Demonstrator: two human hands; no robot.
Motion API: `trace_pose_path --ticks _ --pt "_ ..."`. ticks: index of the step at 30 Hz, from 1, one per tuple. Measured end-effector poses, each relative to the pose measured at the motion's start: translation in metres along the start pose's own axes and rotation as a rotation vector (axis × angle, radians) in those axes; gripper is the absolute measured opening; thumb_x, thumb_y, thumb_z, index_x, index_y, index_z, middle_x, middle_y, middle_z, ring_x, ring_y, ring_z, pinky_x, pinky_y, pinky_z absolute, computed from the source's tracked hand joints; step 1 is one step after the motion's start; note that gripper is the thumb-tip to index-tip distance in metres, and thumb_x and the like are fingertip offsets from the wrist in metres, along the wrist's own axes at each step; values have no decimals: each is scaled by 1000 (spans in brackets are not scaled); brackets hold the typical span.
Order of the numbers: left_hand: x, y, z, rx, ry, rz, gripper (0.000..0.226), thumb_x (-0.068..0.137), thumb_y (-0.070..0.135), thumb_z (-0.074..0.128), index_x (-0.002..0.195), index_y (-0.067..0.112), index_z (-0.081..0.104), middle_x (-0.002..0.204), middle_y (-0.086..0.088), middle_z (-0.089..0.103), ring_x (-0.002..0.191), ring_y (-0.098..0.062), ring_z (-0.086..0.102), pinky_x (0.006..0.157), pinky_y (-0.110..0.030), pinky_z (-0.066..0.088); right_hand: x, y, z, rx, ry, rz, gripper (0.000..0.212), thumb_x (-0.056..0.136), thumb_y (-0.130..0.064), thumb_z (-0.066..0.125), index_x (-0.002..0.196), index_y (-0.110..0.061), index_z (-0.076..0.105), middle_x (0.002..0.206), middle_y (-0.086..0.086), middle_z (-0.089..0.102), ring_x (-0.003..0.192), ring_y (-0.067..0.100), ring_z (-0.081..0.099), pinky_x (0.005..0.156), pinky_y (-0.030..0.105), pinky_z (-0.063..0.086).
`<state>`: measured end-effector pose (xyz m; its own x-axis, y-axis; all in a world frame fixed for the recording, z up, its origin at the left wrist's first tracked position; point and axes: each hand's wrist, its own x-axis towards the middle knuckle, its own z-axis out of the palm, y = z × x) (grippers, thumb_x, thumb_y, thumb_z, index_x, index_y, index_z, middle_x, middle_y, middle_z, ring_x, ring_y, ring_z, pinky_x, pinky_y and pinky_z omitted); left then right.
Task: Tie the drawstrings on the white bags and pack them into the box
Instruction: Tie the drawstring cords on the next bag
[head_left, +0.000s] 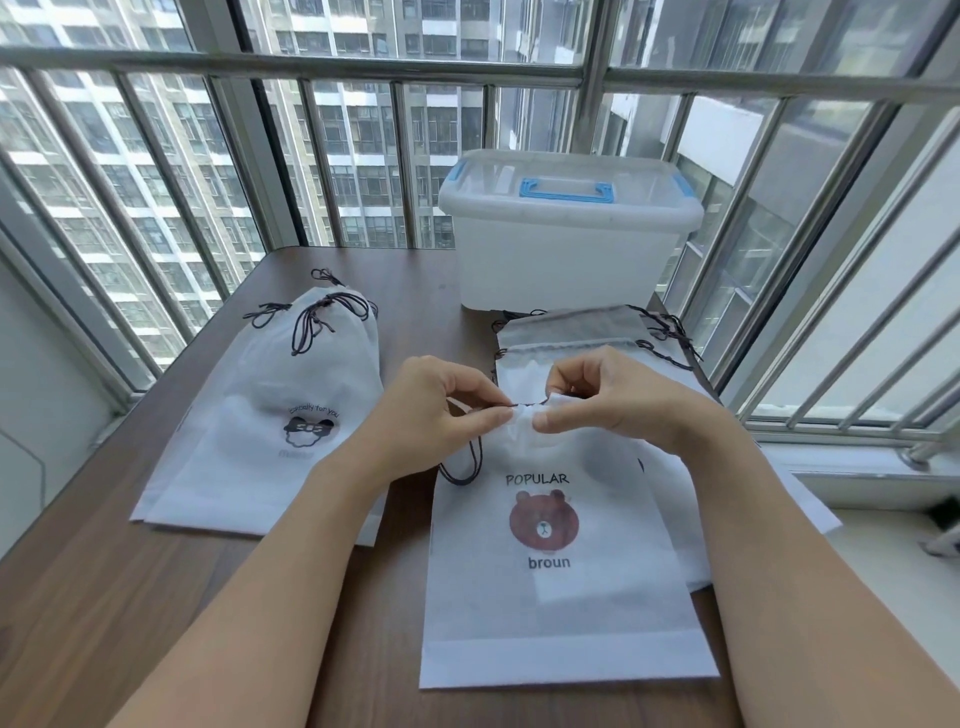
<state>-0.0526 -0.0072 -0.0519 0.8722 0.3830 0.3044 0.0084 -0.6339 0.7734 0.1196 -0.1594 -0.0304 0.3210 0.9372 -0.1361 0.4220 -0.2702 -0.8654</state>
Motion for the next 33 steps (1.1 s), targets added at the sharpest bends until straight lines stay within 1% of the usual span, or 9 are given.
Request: trace_pose_path --ticks 4,8,11,15,18,20,23,26,33 --pt "-1 1 0 -26 -31 -17 7 81 15 81 85 19 77 71 4 73 65 -8 67 68 -30 58 1 -1 2 16 -16 0 35 77 -50 72 75 -16 63 76 1 47 73 17 37 65 31 27" --pt "-1 -1 1 -37 -38 -38 7 83 15 80 90 17 80 77 5 77 74 -18 73 74 -34 58 6 -1 6 -2 49 -40 59 84 -52 63 88 6 61 78 6 42 73 22 31 61 33 23" --pt "-1 -3 0 18 -16 -18 9 87 13 75 93 16 81 78 9 77 74 -15 73 71 -27 57 7 -1 6 -50 105 -84 52 88 -54 62 85 -2 67 73 6 43 70 21 34 64 34 26" --pt "0 0 1 7 -6 -36 13 91 12 69 86 20 79 71 12 74 63 -5 66 62 -19 49 9 2 6 -88 149 -108 45 97 -35 65 75 3 58 59 -4 33 57 16 26 53 29 22" --pt "0 0 2 -68 16 -77 14 93 21 68 82 19 76 77 3 75 70 -21 69 70 -35 53 9 2 6 -81 147 -130 40 95 -33 69 66 -7 58 58 -2 33 57 17 26 51 27 21" --pt "1 2 2 -151 19 -110 21 93 31 64 82 15 73 82 -6 75 72 -31 63 73 -39 49 10 2 7 -81 133 -119 38 95 -31 68 68 -7 57 59 -2 33 56 16 26 51 27 22" --pt "3 9 2 -474 -18 -189 26 98 22 57 86 0 63 96 -8 75 91 -21 65 92 -35 47 9 -1 9 -50 102 -71 47 98 -37 64 77 4 52 60 -4 29 54 14 23 48 26 19" --pt "3 16 0 -659 -25 -236 23 101 15 50 88 -1 61 102 -13 74 103 -23 66 101 -33 47 6 -5 8 -15 122 -48 48 97 -39 64 83 7 56 58 -6 28 49 12 20 43 22 18" --pt "2 22 1 -873 -19 -354 25 101 22 51 86 8 65 96 -9 72 90 -18 66 83 -28 55 1 -9 7 52 99 -46 51 99 -45 58 69 -5 47 66 6 20 59 22 14 54 35 12"
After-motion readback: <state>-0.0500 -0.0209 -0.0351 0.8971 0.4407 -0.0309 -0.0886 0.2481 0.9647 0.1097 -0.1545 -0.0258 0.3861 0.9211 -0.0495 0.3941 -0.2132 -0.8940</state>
